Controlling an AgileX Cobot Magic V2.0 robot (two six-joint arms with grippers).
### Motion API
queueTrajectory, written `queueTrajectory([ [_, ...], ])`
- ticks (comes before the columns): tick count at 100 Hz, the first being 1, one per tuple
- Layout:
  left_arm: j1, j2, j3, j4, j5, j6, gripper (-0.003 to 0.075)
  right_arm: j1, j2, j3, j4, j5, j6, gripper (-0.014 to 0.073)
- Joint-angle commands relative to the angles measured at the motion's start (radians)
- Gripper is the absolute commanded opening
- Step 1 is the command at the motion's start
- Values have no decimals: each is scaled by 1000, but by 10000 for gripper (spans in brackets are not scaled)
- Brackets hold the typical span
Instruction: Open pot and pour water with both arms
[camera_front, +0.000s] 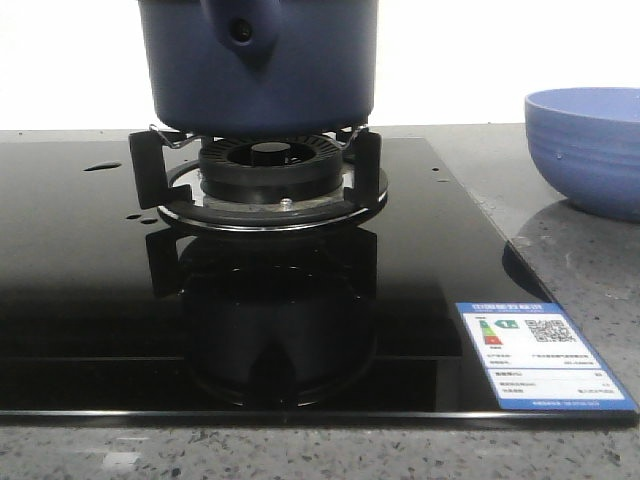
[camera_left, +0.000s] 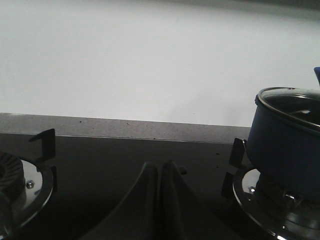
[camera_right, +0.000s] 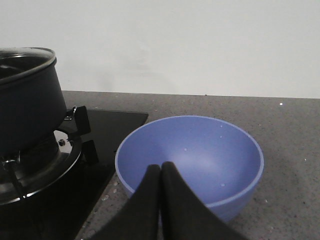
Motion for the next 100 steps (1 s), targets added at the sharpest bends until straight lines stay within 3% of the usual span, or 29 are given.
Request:
queueTrajectory([
  [1, -7, -27, 1, -101, -11, 4, -19, 1, -6, -15, 13, -62, -11, -46],
  [17, -7, -33, 8, -149, -11, 4, -19, 1, -6, -15, 30, -62, -8, -46],
  [26, -7, -33, 8, -149, -11, 4, -19, 1, -6, -15, 117, -47, 4, -46],
  [95, -7, -33, 8, -149, -23, 4, -19, 1, -6, -15, 118, -47, 4, -46],
  [100, -7, -33, 5, -75, -23, -38, -19, 1, -6, -15, 118, -47, 4, -46],
])
